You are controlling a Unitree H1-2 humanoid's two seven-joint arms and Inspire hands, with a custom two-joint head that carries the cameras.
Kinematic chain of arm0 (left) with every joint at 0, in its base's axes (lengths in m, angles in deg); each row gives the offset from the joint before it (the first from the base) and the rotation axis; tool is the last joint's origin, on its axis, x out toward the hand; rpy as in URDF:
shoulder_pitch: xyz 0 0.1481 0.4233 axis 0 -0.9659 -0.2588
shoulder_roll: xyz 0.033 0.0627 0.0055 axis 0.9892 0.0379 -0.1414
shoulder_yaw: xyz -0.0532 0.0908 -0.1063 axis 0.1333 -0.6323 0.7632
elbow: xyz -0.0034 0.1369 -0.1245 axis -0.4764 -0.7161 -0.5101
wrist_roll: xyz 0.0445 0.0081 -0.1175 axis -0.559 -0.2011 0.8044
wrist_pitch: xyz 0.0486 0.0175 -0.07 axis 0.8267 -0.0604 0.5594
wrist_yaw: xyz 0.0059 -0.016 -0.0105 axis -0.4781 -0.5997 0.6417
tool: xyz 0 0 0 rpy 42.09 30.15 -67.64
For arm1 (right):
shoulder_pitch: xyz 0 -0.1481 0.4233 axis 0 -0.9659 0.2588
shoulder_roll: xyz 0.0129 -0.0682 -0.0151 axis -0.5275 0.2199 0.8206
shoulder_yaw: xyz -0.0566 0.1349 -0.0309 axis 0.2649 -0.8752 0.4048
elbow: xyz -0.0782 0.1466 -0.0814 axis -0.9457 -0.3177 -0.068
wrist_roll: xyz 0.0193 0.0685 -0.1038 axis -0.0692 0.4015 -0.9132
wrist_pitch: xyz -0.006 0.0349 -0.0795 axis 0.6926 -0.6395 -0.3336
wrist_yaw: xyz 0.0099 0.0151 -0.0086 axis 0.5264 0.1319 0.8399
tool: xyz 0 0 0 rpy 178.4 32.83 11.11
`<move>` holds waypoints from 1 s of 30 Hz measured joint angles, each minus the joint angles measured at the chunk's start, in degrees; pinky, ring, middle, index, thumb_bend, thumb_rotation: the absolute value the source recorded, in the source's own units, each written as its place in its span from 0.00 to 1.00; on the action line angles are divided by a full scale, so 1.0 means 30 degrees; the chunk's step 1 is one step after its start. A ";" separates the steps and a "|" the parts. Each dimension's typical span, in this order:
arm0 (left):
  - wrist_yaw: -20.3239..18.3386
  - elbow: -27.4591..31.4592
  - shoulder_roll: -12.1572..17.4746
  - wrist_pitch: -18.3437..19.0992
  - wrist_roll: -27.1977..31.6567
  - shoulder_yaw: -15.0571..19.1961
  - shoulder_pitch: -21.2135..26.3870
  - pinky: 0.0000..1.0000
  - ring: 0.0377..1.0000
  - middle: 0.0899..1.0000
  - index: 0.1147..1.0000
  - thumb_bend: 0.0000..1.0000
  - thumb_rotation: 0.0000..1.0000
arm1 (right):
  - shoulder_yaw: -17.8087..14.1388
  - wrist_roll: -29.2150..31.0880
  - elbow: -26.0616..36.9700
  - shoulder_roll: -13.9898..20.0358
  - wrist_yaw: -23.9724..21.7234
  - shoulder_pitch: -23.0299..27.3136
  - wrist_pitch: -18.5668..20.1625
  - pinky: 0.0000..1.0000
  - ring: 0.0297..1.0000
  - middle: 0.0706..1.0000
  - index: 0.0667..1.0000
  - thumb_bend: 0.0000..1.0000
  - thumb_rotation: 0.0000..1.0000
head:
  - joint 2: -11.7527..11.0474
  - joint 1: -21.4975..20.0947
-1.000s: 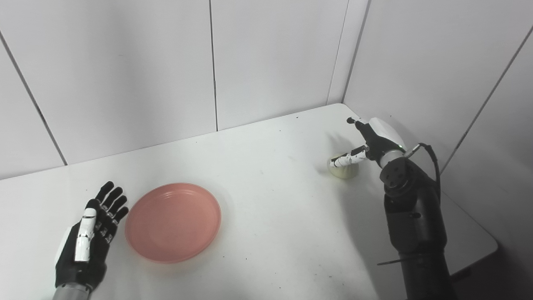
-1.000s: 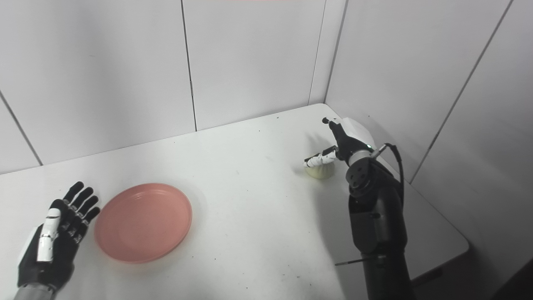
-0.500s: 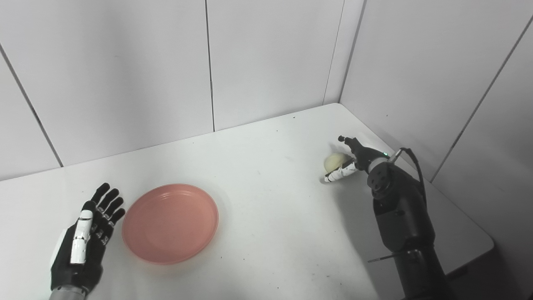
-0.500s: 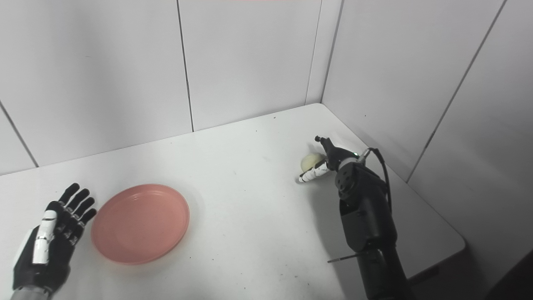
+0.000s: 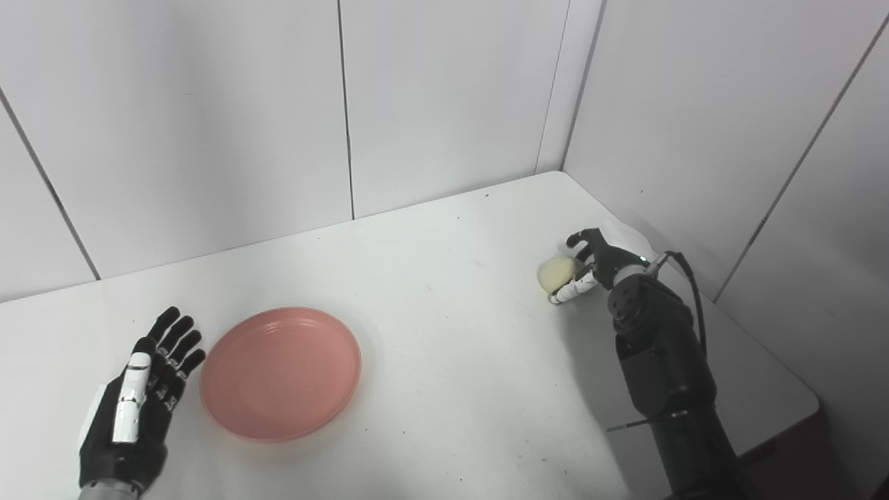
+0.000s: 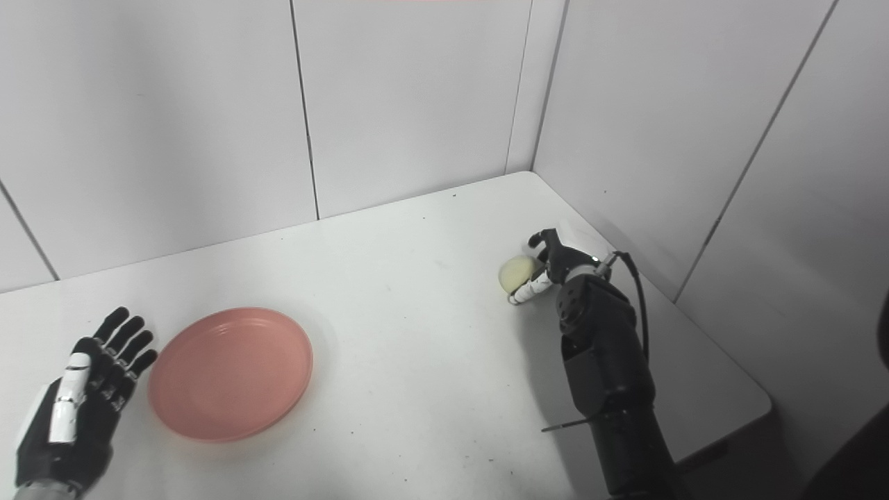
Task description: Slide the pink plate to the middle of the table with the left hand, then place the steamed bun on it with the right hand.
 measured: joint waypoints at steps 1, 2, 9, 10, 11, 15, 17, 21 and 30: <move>0.0000 0.0072 0.0000 0.0025 0.0000 -0.0002 -0.0043 0.94 0.93 0.92 0.88 0.49 0.89 | 0.0141 -0.0006 0.0008 0.0028 0.0316 -0.0051 0.0000 0.24 0.29 0.39 0.49 0.53 0.00 | 0.0000 0.0000; -0.0002 0.0084 -0.0002 0.0026 0.0000 -0.0004 -0.0062 0.94 0.94 0.92 0.88 0.49 0.90 | 0.0155 -0.0024 0.0016 0.0005 0.0550 -0.0067 0.0000 0.25 0.30 0.37 0.48 0.53 0.00 | 0.0000 0.0000; -0.0039 0.0072 -0.0006 0.0024 0.0000 0.0010 -0.0061 0.95 0.94 0.93 0.88 0.48 0.92 | 0.0021 -0.0256 0.0255 -0.0202 0.1473 -0.0067 0.0000 0.30 0.34 0.38 0.46 0.53 0.00 | 0.0088 0.0088; -0.0040 0.0080 -0.0005 0.0027 -0.0003 0.0008 -0.0062 0.95 0.94 0.93 0.88 0.47 0.92 | -0.0020 -0.0224 0.0260 -0.0203 0.1475 -0.0067 0.0000 0.30 0.34 0.38 0.46 0.53 0.00 | 0.0088 0.0146; -0.0040 0.0095 -0.0005 0.0039 -0.0007 0.0008 -0.0066 0.94 0.94 0.92 0.88 0.48 0.91 | -0.0071 -0.0223 0.0284 -0.0209 0.1472 -0.0067 0.0000 0.30 0.33 0.38 0.47 0.53 0.00 | 0.0088 0.0146; -0.0039 0.0289 -0.0011 0.0148 -0.0013 -0.0003 -0.0124 0.96 0.95 0.93 0.89 0.47 0.92 | -0.0194 0.0039 0.0587 -0.0219 0.1480 -0.0067 0.0000 0.30 0.34 0.37 0.47 0.53 0.00 | 0.0088 0.0380; -0.0039 0.0303 -0.0019 0.0143 -0.0012 -0.0022 -0.0142 0.95 0.94 0.92 0.88 0.48 0.91 | -0.0319 0.0507 0.0806 -0.0270 0.1597 -0.0065 0.0000 0.30 0.33 0.36 0.47 0.53 0.00 | 0.0088 0.0410; -0.0034 0.0288 -0.0079 0.0135 -0.0036 -0.0072 -0.0156 0.94 0.93 0.92 0.88 0.49 0.90 | -0.0354 0.1160 0.1156 -0.0358 0.2002 -0.0063 0.0001 0.34 0.38 0.40 0.47 0.53 0.00 | 0.0176 0.1256; 0.0509 0.0441 -0.0563 0.0008 -0.0693 -0.0665 -0.0323 0.95 0.94 0.93 0.91 0.47 0.89 | 0.0255 0.5410 0.1755 -0.1384 0.6758 0.0024 -0.2418 0.31 0.39 0.41 0.47 0.53 0.00 | 0.0352 0.4475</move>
